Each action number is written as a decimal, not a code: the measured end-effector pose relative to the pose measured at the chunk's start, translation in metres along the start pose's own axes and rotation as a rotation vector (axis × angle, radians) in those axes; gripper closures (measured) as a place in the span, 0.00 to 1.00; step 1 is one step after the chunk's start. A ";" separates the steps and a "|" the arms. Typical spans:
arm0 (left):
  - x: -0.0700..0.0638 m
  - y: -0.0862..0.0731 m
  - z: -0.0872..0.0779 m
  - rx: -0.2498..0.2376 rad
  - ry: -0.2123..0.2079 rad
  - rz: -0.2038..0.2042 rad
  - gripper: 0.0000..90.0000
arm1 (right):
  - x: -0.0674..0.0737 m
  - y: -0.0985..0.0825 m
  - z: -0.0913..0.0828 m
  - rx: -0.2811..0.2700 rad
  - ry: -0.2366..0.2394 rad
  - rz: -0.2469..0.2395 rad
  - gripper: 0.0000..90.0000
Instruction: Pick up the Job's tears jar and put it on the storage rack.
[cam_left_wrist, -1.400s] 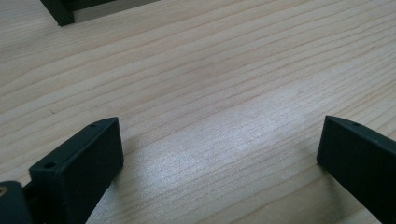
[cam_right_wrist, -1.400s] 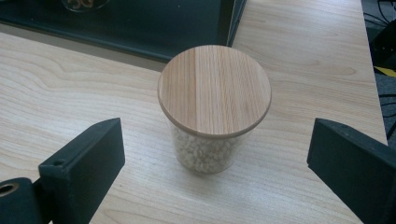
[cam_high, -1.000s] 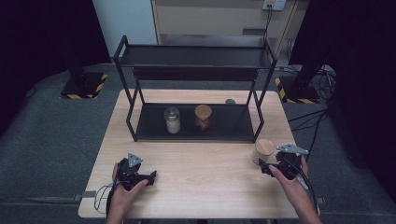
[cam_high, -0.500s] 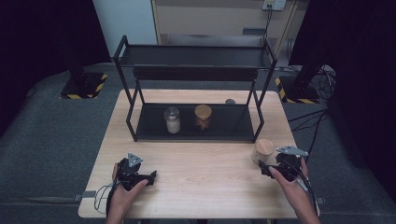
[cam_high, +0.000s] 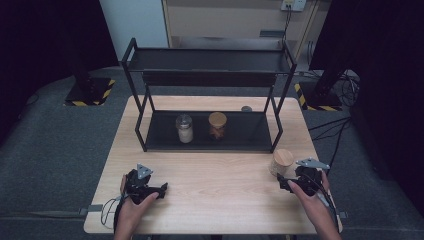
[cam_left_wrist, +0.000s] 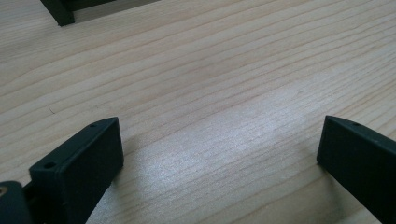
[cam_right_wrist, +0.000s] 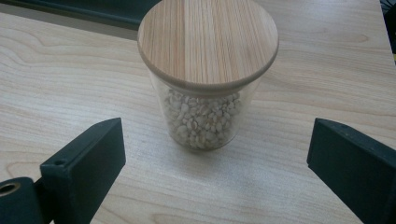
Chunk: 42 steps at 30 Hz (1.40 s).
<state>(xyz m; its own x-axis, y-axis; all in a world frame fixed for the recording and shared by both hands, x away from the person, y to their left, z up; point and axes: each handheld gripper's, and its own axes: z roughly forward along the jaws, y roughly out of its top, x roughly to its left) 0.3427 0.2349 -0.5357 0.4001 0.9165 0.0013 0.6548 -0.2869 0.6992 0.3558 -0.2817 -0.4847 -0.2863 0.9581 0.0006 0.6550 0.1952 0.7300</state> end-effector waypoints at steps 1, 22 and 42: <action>0.000 0.000 0.000 0.000 0.000 0.000 0.00 | 0.000 0.001 0.000 0.001 0.000 -0.001 0.05; 0.000 0.000 0.000 0.000 0.000 0.000 0.00 | -0.004 0.011 0.023 0.022 -0.020 -0.001 0.05; 0.000 0.000 0.000 0.000 0.000 0.000 0.00 | 0.004 0.026 0.045 0.022 -0.009 -0.037 0.17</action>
<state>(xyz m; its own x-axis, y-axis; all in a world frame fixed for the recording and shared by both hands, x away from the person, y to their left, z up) 0.3427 0.2349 -0.5356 0.4003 0.9164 0.0015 0.6548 -0.2871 0.6992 0.4028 -0.2631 -0.4968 -0.3048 0.9519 -0.0323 0.6595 0.2354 0.7139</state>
